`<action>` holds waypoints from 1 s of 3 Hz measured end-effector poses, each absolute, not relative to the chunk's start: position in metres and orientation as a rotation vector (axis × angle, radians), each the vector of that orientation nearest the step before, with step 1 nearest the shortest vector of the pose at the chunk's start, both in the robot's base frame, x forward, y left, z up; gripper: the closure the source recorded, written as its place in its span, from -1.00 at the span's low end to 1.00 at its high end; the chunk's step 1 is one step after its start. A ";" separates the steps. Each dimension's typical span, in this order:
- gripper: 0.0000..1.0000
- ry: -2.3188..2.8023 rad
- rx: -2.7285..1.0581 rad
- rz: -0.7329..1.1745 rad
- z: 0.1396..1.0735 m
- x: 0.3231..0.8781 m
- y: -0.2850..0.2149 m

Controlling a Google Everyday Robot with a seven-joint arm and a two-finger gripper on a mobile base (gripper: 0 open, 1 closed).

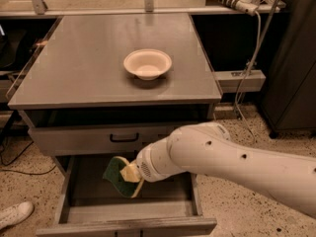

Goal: Pick sponge from middle drawer and place on counter

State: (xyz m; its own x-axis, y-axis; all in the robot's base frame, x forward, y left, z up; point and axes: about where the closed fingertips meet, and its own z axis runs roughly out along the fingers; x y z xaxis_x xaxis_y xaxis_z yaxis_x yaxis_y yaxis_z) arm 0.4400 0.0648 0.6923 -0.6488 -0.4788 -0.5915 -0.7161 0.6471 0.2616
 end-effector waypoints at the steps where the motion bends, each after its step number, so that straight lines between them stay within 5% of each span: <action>1: 1.00 2.347 -0.992 0.627 0.729 0.441 0.077; 3: 1.00 2.325 -0.987 0.630 0.739 0.449 0.079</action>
Offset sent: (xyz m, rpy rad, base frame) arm 0.0012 0.0111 0.0330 -0.0195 -0.0440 0.0325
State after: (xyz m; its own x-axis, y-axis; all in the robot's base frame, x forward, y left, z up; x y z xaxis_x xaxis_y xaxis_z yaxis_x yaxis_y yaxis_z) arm 0.4492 0.0790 0.7387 -0.5916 -0.5052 -0.6283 -0.7533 0.6242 0.2074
